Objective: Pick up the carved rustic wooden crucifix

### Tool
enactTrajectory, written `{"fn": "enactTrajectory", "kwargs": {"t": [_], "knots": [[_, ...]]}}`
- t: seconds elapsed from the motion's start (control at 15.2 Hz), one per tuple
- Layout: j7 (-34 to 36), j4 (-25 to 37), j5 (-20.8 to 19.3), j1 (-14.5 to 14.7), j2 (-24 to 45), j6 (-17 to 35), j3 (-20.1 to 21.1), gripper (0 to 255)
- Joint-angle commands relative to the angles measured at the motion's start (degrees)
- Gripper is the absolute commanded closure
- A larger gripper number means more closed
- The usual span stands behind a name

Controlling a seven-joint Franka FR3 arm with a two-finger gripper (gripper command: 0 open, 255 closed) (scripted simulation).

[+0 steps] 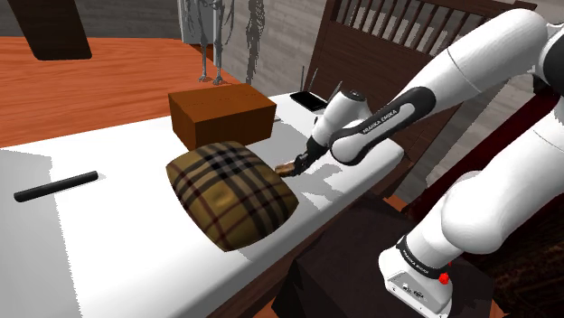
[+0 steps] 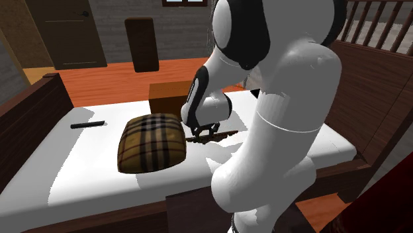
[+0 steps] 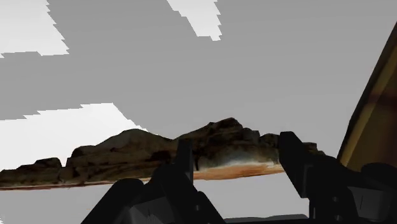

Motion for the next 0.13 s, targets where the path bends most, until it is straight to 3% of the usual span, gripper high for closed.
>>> {"fn": "enactTrajectory", "kwargs": {"t": [0.0,0.07], "knots": [[-0.4,0.3,0.3,0.0,-1.1,-1.4,-0.1,255],[-0.4,0.3,0.3,0.1,-1.1,-1.4,-0.1,255]]}}
